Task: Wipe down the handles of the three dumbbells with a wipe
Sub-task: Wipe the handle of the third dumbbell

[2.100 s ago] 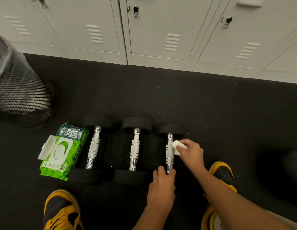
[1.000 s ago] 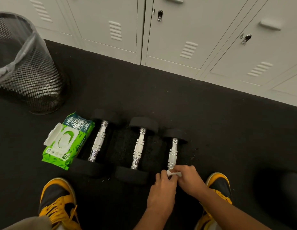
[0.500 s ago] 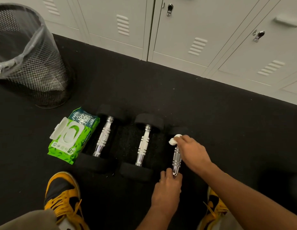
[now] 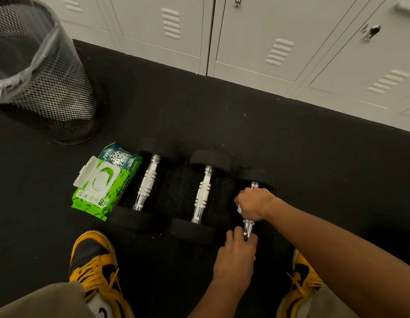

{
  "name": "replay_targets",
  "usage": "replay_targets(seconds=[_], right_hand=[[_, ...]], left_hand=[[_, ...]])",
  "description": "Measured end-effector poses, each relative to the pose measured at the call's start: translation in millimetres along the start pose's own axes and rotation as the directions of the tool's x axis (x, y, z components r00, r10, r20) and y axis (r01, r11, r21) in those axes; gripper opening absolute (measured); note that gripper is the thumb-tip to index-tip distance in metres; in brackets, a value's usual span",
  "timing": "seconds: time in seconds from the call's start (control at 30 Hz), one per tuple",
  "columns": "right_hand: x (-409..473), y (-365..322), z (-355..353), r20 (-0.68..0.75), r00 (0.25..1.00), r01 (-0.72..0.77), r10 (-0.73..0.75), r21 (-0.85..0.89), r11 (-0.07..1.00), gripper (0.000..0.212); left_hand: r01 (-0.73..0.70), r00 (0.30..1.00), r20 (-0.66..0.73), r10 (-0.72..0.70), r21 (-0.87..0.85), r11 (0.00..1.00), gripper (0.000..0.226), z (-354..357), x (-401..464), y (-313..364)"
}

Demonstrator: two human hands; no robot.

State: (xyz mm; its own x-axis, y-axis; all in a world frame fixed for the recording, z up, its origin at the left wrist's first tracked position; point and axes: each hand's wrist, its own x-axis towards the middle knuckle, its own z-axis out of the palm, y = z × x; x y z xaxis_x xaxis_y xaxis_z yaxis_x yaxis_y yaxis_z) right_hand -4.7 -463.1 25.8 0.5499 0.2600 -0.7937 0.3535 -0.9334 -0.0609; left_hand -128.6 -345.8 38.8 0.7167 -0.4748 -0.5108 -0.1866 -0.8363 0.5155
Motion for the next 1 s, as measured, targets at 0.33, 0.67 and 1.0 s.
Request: replay_targets(seconds=[0.33,0.67,1.0], right_hand=[[6,-14,27,0.099,0.988,0.111,-0.115,0.047,0.993,0.016],[7,-3,25,0.097,0.99,0.053,-0.103,0.42,0.906,0.018],[10,3,-9,-0.055,0.998,-0.051,0.044,-0.143,0.988,0.029]], left_hand=[[-0.014,1.0,0.016,0.014,0.002,1.0,0.057,5,3,-2],[-0.03,1.0,-0.002,0.03,0.005,1.0,0.058,6,3,-3],[-0.033,0.999,-0.013,0.033,-0.005,0.999,0.043,3,1,-4]])
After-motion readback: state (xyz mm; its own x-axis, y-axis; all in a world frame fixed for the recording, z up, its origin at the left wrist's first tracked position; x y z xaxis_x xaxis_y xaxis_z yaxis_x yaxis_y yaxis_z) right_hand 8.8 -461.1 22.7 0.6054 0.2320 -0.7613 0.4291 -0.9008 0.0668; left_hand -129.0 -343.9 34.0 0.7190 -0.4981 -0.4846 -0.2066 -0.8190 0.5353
